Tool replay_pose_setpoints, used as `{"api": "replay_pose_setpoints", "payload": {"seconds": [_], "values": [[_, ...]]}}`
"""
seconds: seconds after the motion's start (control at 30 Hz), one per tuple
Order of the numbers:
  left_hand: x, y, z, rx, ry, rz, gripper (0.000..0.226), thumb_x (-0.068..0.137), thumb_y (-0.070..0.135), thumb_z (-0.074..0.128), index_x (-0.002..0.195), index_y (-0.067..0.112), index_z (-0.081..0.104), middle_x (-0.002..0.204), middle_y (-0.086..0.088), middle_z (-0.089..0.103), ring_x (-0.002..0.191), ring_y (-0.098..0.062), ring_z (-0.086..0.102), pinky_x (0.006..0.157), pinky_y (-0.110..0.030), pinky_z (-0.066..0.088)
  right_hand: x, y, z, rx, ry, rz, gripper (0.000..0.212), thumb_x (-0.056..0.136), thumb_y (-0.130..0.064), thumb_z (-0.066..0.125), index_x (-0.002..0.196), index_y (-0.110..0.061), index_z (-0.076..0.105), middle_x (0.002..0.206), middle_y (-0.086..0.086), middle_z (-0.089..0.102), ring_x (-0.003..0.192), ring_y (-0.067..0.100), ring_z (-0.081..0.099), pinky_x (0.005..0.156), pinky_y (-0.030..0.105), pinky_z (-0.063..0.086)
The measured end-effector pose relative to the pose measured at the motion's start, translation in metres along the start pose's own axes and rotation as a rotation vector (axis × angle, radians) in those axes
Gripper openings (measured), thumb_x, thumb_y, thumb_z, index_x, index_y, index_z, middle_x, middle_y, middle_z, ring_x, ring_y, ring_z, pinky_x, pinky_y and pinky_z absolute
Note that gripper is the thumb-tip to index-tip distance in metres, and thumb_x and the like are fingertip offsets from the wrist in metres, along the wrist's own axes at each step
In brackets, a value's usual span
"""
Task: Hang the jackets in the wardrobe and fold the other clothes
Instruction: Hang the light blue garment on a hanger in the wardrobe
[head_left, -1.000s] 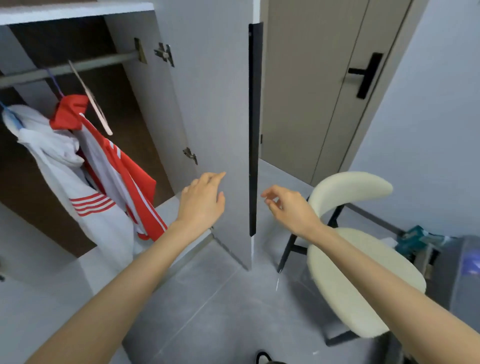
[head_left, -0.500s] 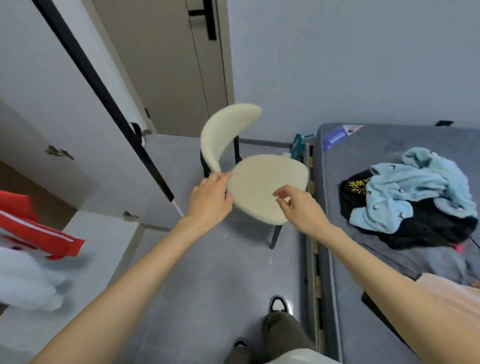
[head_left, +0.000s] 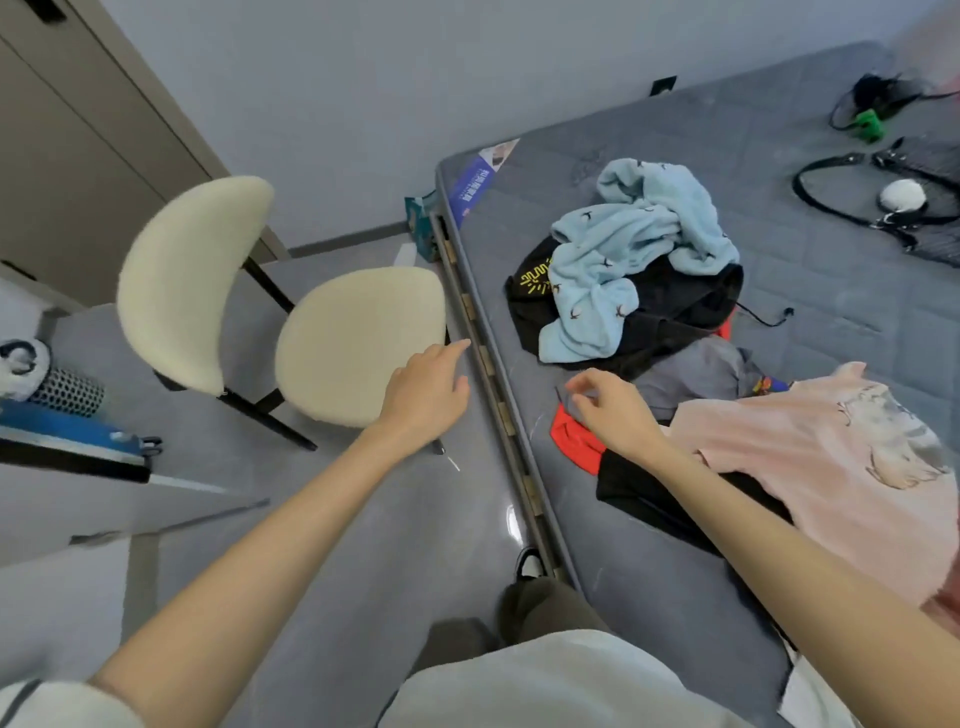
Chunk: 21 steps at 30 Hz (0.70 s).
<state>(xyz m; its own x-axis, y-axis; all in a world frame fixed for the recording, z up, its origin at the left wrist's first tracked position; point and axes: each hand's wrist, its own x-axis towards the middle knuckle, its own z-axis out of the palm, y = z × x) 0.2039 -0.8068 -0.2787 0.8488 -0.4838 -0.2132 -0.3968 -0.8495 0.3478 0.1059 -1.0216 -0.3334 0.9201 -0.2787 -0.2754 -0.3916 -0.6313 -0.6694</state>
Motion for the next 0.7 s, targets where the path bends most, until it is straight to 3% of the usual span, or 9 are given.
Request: {"api": "replay_pose_setpoints", "payload": {"seconds": [0.13,0.53,0.63,0.7], "values": [[0.049,0.023,0.029,-0.053,-0.055,0.032,0.053,0.095,0.02,0.044,0.147,0.019,0.033,0.137,-0.01,0.048,0.124,-0.028,0.046,0.098,-0.039,0.039,0.027,0.042,-0.017,0.011,0.03,0.132,0.03,0.093,-0.011,0.05,0.121,-0.008,0.057,0.125,0.012,0.056,0.119,0.026,0.05,0.096,0.032,0.037],[0.211,0.01,0.105,-0.285,-0.269,-0.061,0.056,0.098,0.018,0.044,0.15,0.016,0.024,0.149,-0.013,0.034,0.135,-0.025,0.036,0.106,-0.033,0.03,0.179,0.109,-0.013,0.073,0.049,0.401,0.04,0.092,-0.014,0.053,0.132,-0.011,0.046,0.136,0.017,0.044,0.113,0.033,0.052,0.089,0.032,0.039],[0.265,0.001,0.122,-0.292,-0.374,-0.064,0.058,0.098,0.018,0.043,0.151,0.017,0.02,0.152,-0.014,0.03,0.136,-0.028,0.035,0.109,-0.035,0.029,0.229,0.117,-0.004,0.116,0.045,0.441,0.045,0.092,-0.013,0.053,0.136,-0.011,0.042,0.142,0.016,0.038,0.122,0.033,0.047,0.096,0.035,0.038],[0.302,-0.004,0.133,-0.29,-0.415,-0.06,0.059,0.098,0.019,0.042,0.152,0.019,0.019,0.151,-0.014,0.031,0.128,-0.032,0.044,0.107,-0.038,0.034,0.263,0.121,0.001,0.164,0.063,0.475,0.049,0.093,-0.013,0.054,0.139,-0.011,0.038,0.146,0.014,0.034,0.126,0.031,0.044,0.099,0.037,0.038]]}}
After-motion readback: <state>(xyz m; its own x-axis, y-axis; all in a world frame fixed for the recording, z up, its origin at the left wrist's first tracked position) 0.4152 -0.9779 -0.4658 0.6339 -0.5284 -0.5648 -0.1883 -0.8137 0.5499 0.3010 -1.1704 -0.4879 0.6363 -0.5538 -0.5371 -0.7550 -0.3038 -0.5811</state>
